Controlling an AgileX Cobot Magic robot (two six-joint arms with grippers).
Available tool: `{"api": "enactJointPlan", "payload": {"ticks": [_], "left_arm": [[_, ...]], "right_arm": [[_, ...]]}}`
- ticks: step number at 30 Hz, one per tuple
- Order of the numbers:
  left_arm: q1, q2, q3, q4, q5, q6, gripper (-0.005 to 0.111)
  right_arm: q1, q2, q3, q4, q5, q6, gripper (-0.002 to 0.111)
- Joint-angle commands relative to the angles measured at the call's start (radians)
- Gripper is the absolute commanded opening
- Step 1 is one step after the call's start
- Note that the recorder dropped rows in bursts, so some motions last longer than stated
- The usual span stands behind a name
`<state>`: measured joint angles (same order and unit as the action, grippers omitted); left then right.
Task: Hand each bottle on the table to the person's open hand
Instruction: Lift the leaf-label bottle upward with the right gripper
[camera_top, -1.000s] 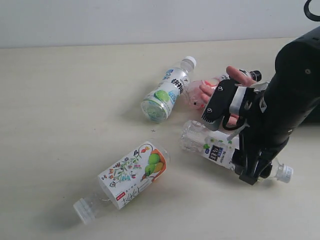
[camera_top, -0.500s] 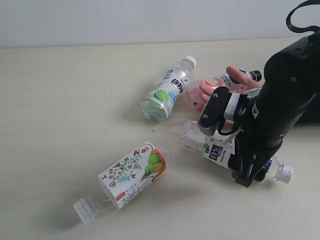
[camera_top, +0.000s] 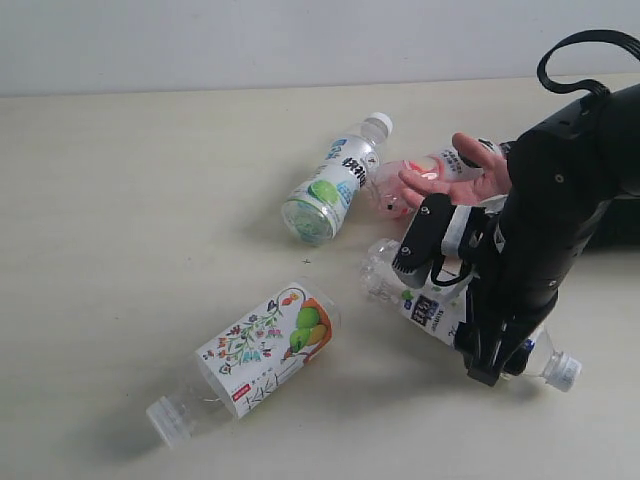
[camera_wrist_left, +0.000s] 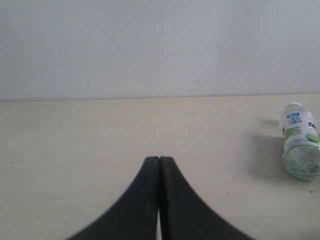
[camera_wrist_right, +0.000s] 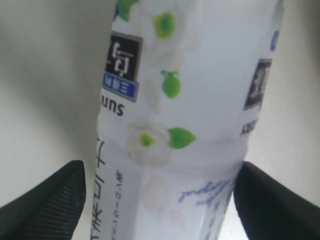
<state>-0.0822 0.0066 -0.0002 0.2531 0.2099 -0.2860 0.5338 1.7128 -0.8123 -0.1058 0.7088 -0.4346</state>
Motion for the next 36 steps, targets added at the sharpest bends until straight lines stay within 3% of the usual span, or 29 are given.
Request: {"api": "enactJointPlan", "payload": {"ticks": [1, 15, 20, 23, 28, 32, 36], "left_arm": [[0.002, -0.007, 0.0, 0.0, -0.005, -0.006, 0.0], [0.002, -0.007, 0.0, 0.0, -0.005, -0.006, 0.0], [0.002, -0.007, 0.0, 0.0, -0.005, -0.006, 0.0], [0.002, -0.007, 0.0, 0.0, -0.005, -0.006, 0.0], [0.002, -0.007, 0.0, 0.0, -0.005, -0.006, 0.0], [0.002, -0.007, 0.0, 0.0, -0.005, -0.006, 0.0], [0.002, -0.007, 0.0, 0.0, -0.005, -0.006, 0.0]], "right_arm": [[0.002, 0.002, 0.002, -0.007, -0.009, 0.012, 0.077], [0.002, 0.038, 0.002, -0.001, -0.002, 0.036, 0.077], [0.002, 0.04, 0.002, -0.001, 0.02, 0.043, 0.071], [0.002, 0.04, 0.002, -0.001, 0.064, 0.043, 0.06], [0.002, 0.019, -0.019, -0.001, 0.241, 0.08, 0.024], [0.002, -0.025, -0.078, -0.001, 0.29, 0.214, 0.002], [0.002, -0.098, -0.096, 0.012, 0.459, 0.235, 0.0]]}}
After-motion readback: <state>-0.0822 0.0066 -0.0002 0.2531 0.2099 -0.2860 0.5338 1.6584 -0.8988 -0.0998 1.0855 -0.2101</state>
